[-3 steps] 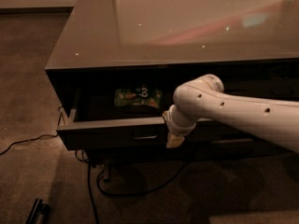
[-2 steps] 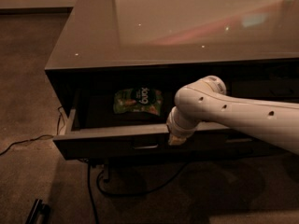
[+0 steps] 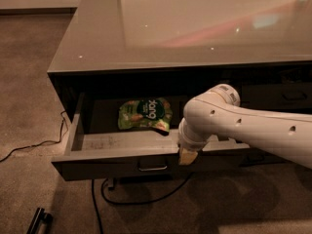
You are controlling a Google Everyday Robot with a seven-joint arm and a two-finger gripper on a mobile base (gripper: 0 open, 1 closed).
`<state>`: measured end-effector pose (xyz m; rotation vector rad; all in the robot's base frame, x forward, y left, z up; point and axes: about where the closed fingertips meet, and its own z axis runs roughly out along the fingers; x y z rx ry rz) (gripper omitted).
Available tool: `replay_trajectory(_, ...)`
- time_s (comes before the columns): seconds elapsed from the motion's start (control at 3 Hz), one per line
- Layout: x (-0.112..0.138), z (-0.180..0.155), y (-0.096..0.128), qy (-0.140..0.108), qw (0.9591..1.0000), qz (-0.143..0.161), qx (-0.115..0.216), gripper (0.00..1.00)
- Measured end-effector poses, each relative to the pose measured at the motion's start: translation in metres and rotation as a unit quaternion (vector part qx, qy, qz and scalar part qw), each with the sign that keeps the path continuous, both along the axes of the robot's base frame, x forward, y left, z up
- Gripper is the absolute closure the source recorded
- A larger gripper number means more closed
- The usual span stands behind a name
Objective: Open top drawer
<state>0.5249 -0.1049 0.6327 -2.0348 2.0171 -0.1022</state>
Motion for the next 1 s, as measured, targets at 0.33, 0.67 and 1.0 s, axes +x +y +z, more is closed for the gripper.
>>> replay_trajectory(0.33,0.0,0.0,0.0,0.0,1.0,0.0,0.0,0.62)
replay_trajectory(0.67,0.0,-0.001,0.0,0.001,1.0,0.0,0.0,0.39)
replay_trajectory(1.0,-0.019,-0.008,-0.007,0.005,0.9999,-0.009,-0.005,0.16)
